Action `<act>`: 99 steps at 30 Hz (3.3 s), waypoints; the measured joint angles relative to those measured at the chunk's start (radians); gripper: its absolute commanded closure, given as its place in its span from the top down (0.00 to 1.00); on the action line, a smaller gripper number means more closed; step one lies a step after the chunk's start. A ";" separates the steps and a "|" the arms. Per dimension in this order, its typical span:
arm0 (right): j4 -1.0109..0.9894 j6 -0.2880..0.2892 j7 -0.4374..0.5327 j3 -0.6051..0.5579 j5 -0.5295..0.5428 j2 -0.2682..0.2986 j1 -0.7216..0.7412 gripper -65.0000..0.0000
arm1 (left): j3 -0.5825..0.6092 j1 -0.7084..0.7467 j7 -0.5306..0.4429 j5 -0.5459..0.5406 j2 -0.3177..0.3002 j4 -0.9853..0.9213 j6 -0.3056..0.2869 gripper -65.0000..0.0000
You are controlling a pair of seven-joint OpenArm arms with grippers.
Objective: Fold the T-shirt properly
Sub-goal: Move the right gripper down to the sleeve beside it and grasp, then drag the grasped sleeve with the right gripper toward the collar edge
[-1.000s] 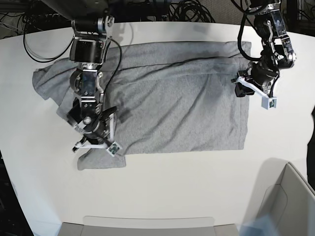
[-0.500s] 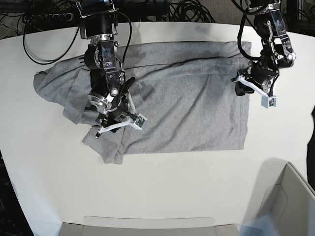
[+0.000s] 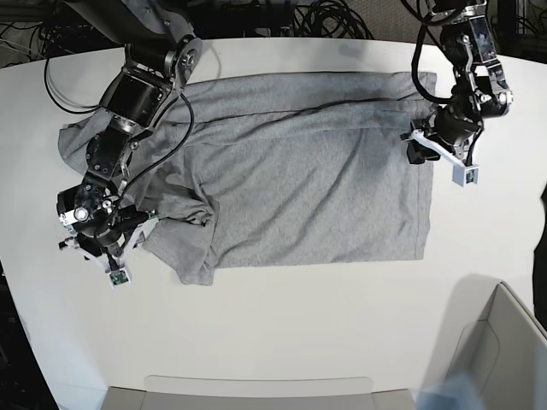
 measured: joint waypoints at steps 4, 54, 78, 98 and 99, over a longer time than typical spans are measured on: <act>-0.140 0.000 -0.004 0.083 0.011 0.010 0.045 0.40 | 0.000 0.000 -0.001 0.000 -0.001 0.000 0.000 0.35; -1.086 -0.377 0.863 -0.110 0.006 0.242 0.620 0.00 | 0.115 0.071 0.000 -0.007 0.030 0.003 0.000 0.35; -0.574 -0.392 0.514 -0.102 0.152 0.224 0.275 0.45 | 0.116 0.091 0.001 -0.014 0.059 0.146 0.000 0.35; 0.116 -0.142 0.138 -0.063 0.351 0.223 -0.375 0.10 | 0.450 0.024 -0.004 -0.002 -0.002 0.022 0.199 0.35; 0.085 -0.142 0.134 -0.059 0.346 0.229 -0.378 0.08 | 0.464 0.012 -0.010 -0.020 -0.008 -0.018 0.214 0.34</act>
